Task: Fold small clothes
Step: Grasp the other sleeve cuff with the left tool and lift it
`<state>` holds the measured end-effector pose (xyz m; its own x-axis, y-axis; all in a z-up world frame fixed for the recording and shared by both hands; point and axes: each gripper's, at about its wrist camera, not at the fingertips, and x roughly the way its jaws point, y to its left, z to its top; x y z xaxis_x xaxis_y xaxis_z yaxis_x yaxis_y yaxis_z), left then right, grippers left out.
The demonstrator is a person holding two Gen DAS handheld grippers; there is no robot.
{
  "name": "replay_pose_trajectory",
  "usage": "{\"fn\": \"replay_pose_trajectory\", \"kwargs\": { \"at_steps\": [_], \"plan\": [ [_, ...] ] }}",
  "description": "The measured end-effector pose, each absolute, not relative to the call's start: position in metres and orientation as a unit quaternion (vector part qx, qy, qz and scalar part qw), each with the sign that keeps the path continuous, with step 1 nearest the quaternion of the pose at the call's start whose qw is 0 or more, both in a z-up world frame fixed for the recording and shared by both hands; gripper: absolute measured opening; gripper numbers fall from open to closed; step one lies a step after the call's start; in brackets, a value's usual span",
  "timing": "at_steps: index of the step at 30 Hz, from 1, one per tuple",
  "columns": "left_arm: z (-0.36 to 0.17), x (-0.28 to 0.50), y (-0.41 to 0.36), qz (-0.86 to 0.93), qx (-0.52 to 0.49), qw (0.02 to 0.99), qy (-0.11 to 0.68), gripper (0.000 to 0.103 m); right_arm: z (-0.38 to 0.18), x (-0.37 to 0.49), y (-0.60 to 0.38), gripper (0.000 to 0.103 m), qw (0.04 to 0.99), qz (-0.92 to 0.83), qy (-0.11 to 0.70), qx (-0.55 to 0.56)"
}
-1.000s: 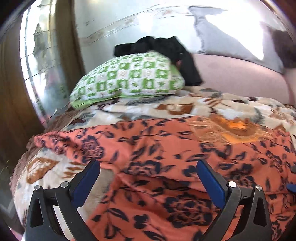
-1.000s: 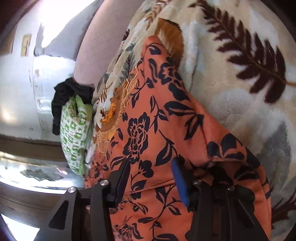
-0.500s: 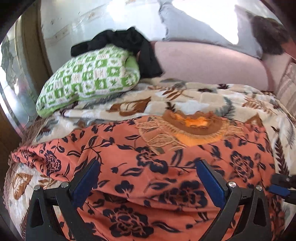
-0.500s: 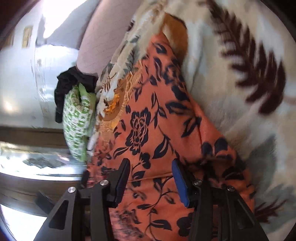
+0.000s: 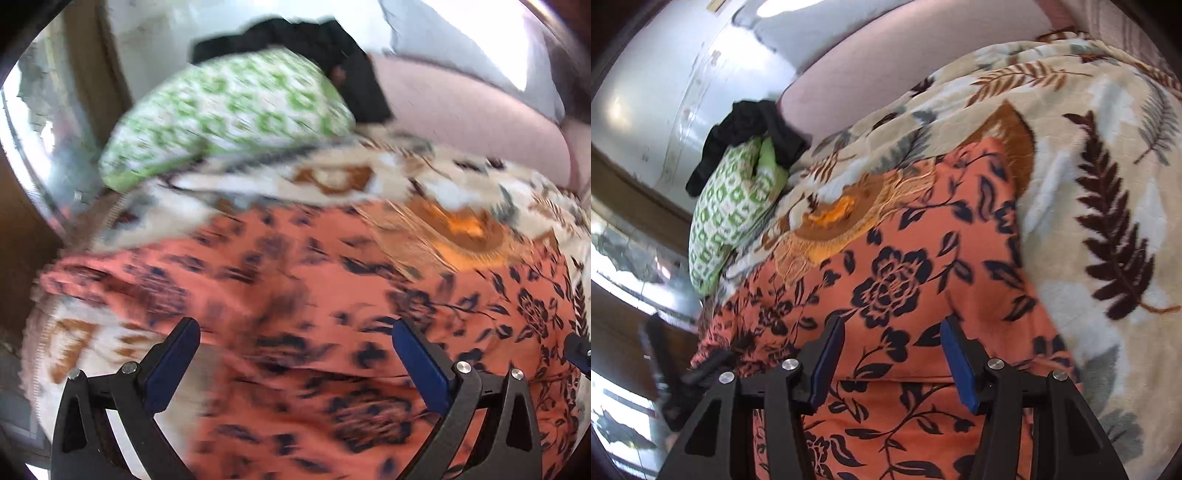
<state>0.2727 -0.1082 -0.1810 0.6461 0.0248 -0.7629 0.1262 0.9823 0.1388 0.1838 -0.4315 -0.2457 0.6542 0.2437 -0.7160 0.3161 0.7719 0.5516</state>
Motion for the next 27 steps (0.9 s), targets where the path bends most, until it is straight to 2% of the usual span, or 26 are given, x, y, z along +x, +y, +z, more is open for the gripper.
{"fn": "replay_pose_trajectory", "kwargs": {
  "at_steps": [4, 6, 9, 12, 15, 17, 20, 27],
  "plan": [
    [-0.144, 0.266, -0.009, 0.046, 0.058, 0.911, 0.406, 0.103, -0.257, 0.194, -0.412, 0.058, 0.848, -0.018, 0.438, 0.298],
    [-0.137, 0.268, 0.043, 0.092, 0.033, 0.904, 0.417, 0.103, -0.274, 0.201, -0.405, 0.061, 0.835, -0.018, 0.471, 0.284],
    [-0.134, 0.268, 0.116, 0.151, -0.015, 0.889, 0.431, 0.103, -0.268, 0.203, -0.39, 0.062, 0.851, -0.032, 0.469, 0.235],
    [-0.14, 0.268, 0.165, 0.177, -0.079, 0.877, 0.441, 0.103, -0.245, 0.19, -0.387, 0.062, 0.876, -0.001, 0.399, 0.271],
    [-0.152, 0.273, 0.197, 0.178, -0.161, 0.862, 0.447, 0.103, -0.212, 0.172, -0.373, 0.064, 0.921, 0.038, 0.298, 0.249],
    [-0.162, 0.282, 0.209, 0.185, -0.198, 0.852, 0.449, 0.103, -0.201, 0.162, -0.365, 0.08, 0.939, 0.032, 0.255, 0.229],
    [-0.182, 0.303, 0.218, 0.188, -0.23, 0.839, 0.456, 0.102, -0.206, 0.163, -0.36, 0.082, 0.939, 0.033, 0.258, 0.226],
    [-0.212, 0.337, 0.261, 0.2, -0.356, 0.8, 0.44, 0.065, -0.221, 0.174, -0.381, 0.082, 0.914, 0.027, 0.285, 0.286]
  ]
}}
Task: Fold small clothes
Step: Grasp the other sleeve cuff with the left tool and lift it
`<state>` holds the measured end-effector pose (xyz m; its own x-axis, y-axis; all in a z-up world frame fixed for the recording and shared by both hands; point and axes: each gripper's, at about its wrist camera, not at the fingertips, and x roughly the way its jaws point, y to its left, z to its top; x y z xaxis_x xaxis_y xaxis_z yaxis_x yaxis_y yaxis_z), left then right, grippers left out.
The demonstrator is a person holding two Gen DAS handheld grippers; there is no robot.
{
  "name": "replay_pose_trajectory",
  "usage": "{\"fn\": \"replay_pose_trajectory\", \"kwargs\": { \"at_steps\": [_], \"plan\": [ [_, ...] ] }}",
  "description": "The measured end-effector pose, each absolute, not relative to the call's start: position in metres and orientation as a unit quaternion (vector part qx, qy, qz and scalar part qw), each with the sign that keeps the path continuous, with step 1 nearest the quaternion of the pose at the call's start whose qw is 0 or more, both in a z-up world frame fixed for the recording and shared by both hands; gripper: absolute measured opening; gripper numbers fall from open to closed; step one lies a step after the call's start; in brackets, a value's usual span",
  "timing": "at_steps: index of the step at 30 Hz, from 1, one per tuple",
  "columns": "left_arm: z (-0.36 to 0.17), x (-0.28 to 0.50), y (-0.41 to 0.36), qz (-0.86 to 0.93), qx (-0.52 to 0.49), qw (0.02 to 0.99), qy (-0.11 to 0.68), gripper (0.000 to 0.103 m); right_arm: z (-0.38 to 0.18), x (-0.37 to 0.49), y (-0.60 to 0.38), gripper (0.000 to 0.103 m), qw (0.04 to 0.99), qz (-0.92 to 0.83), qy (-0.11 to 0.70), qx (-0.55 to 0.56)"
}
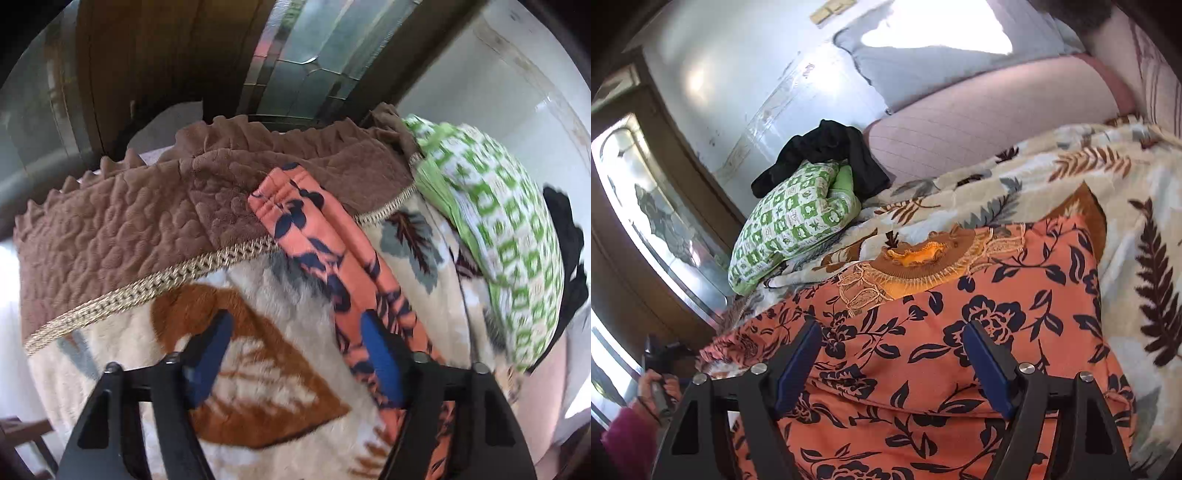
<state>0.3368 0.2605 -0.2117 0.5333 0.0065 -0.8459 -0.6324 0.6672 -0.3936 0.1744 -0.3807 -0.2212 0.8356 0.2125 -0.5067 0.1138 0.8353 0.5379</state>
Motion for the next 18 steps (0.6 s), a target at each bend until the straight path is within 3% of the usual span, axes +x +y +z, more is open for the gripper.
{"fn": "replay_pose_trajectory", "kwargs": {
  "at_steps": [13, 14, 16, 18],
  "plan": [
    [-0.242, 0.385, 0.283, 0.164, -0.45, 0.769, 0.424, 0.064, -0.237, 0.194, -0.38, 0.082, 0.911, 0.013, 0.317, 0.263],
    [-0.246, 0.386, 0.284, 0.16, -0.461, 0.765, 0.421, 0.061, -0.238, 0.194, -0.378, 0.082, 0.911, 0.014, 0.319, 0.262],
    [-0.256, 0.388, 0.286, 0.148, -0.479, 0.758, 0.418, 0.027, -0.238, 0.194, -0.376, 0.082, 0.913, 0.013, 0.32, 0.253],
    [-0.258, 0.391, 0.286, 0.14, -0.485, 0.757, 0.414, 0.013, -0.237, 0.194, -0.373, 0.082, 0.916, 0.008, 0.321, 0.242]
  ]
}}
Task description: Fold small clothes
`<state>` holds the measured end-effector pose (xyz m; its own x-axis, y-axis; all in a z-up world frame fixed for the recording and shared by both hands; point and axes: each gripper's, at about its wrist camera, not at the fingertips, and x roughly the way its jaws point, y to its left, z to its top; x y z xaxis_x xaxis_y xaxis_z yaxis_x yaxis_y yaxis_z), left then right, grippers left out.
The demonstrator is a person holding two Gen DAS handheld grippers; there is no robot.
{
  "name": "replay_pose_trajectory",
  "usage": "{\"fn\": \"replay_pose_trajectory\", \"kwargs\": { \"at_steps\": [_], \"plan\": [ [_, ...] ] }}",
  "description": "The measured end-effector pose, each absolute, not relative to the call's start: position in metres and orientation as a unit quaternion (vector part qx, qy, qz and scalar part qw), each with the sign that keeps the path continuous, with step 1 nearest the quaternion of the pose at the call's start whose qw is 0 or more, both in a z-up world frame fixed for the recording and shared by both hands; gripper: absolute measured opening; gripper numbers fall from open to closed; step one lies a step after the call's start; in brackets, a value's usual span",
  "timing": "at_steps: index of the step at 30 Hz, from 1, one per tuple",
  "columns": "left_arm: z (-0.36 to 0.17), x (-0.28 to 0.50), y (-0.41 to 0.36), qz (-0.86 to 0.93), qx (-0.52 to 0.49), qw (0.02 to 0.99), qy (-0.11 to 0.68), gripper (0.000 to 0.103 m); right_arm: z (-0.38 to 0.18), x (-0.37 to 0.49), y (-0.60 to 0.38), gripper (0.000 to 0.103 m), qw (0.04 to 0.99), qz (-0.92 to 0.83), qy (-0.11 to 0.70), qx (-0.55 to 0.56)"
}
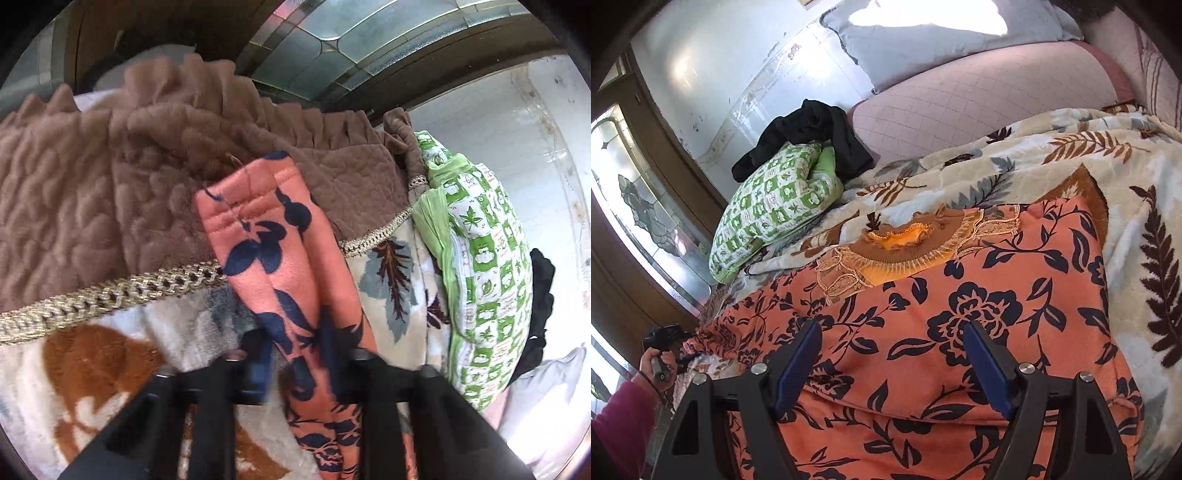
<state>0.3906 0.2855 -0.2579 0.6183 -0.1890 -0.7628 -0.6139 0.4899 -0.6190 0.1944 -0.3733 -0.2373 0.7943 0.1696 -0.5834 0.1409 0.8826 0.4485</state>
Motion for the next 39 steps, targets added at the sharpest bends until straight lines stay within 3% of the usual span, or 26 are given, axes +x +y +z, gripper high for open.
{"fn": "replay_pose_trajectory", "kwargs": {
  "at_steps": [3, 10, 18, 22, 27, 33, 36, 38, 39],
  "plan": [
    [-0.241, 0.39, 0.278, 0.142, -0.457, 0.782, 0.4, 0.006, -0.238, 0.194, -0.375, 0.082, 0.915, 0.005, 0.322, 0.244],
    [-0.146, 0.396, 0.22, 0.074, -0.331, 0.869, 0.361, 0.005, -0.227, 0.186, -0.398, 0.082, 0.911, -0.018, 0.298, 0.283],
    [-0.028, 0.387, 0.075, -0.071, -0.202, 0.911, 0.353, 0.005, -0.219, 0.168, -0.449, 0.082, 0.882, -0.048, 0.266, 0.386],
    [0.004, 0.371, -0.009, -0.144, -0.159, 0.91, 0.355, 0.005, -0.212, 0.16, -0.471, 0.082, 0.873, -0.055, 0.248, 0.416],
    [0.004, 0.344, -0.129, -0.227, -0.095, 0.893, 0.376, 0.005, -0.204, 0.144, -0.502, 0.082, 0.863, -0.067, 0.219, 0.451],
    [-0.06, 0.308, -0.255, -0.313, -0.042, 0.838, 0.444, 0.006, -0.202, 0.123, -0.539, 0.082, 0.845, -0.083, 0.194, 0.492],
    [-0.093, 0.288, -0.298, -0.354, 0.007, 0.784, 0.51, 0.016, -0.202, 0.12, -0.547, 0.082, 0.843, -0.082, 0.198, 0.494],
    [-0.094, 0.269, -0.297, -0.364, 0.03, 0.781, 0.508, 0.022, -0.202, 0.12, -0.55, 0.082, 0.843, -0.081, 0.204, 0.491],
    [-0.091, 0.267, -0.288, -0.361, 0.034, 0.79, 0.494, 0.034, -0.203, 0.12, -0.549, 0.082, 0.843, -0.08, 0.208, 0.49]
  ]
}}
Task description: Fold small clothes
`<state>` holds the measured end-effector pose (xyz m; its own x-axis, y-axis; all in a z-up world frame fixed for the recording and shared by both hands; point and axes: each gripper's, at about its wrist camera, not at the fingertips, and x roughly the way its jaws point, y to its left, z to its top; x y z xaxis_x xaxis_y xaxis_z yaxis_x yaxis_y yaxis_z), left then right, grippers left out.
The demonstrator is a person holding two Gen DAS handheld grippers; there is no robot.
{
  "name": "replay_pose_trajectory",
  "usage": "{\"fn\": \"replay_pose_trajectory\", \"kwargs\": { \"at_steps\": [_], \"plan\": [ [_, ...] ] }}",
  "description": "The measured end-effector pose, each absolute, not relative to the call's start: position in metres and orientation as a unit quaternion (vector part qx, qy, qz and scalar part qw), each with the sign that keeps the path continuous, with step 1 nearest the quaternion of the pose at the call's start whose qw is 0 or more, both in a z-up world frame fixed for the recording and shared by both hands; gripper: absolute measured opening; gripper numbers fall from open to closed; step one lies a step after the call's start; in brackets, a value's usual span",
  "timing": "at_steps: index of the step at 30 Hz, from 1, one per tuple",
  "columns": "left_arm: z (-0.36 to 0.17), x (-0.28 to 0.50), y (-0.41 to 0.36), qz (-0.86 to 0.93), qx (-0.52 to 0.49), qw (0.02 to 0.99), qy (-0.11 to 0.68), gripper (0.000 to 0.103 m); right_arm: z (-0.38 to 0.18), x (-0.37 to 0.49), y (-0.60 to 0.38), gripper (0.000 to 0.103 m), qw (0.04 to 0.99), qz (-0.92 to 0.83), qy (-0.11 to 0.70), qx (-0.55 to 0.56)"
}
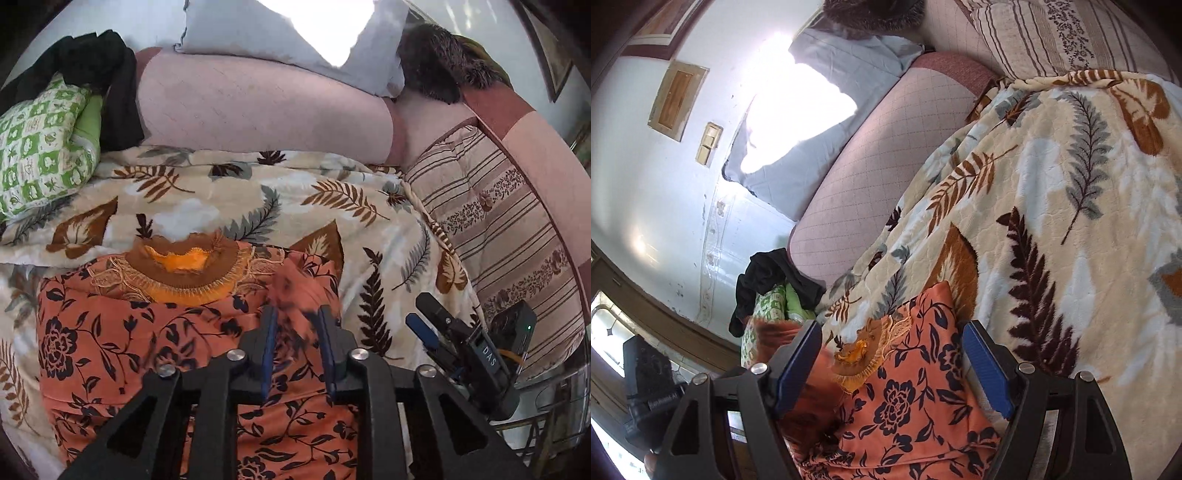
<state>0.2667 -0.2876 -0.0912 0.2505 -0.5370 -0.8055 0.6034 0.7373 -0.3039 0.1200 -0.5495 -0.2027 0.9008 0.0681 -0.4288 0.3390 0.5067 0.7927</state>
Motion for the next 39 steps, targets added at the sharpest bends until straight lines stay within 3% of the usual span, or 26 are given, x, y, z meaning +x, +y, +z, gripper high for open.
{"fn": "replay_pose_trajectory", "kwargs": {
  "at_steps": [1, 4, 8, 16, 27, 28, 31, 34, 39],
  "plan": [
    [-0.087, 0.266, -0.278, -0.355, 0.029, 0.8, 0.483, 0.049, -0.204, 0.12, -0.55, 0.082, 0.841, -0.078, 0.211, 0.492],
    [-0.08, 0.285, -0.232, -0.315, -0.027, 0.836, 0.449, 0.065, -0.208, 0.124, -0.549, 0.082, 0.835, -0.073, 0.218, 0.5],
    [-0.103, 0.3, -0.158, -0.202, -0.052, 0.869, 0.448, 0.065, -0.214, 0.135, -0.54, 0.082, 0.832, -0.059, 0.244, 0.494],
    [-0.205, 0.292, -0.058, -0.055, -0.101, 0.864, 0.49, 0.065, -0.249, 0.175, -0.521, 0.082, 0.815, -0.017, 0.306, 0.491],
    [-0.229, 0.305, -0.046, -0.027, -0.125, 0.878, 0.462, 0.065, -0.262, 0.209, -0.5, 0.08, 0.844, -0.008, 0.333, 0.421],
    [-0.231, 0.307, -0.048, -0.027, -0.12, 0.879, 0.461, 0.065, -0.263, 0.212, -0.495, 0.075, 0.845, -0.006, 0.34, 0.413],
    [-0.235, 0.31, -0.05, -0.022, -0.109, 0.88, 0.462, 0.065, -0.268, 0.218, -0.482, 0.018, 0.838, -0.017, 0.388, 0.382],
    [-0.238, 0.315, -0.047, -0.014, -0.115, 0.874, 0.472, 0.065, -0.261, 0.212, -0.472, 0.013, 0.843, -0.016, 0.395, 0.365],
    [-0.233, 0.31, -0.044, 0.009, -0.104, 0.877, 0.469, 0.065, -0.219, 0.182, -0.471, 0.011, 0.869, -0.018, 0.358, 0.341]
  ]
}}
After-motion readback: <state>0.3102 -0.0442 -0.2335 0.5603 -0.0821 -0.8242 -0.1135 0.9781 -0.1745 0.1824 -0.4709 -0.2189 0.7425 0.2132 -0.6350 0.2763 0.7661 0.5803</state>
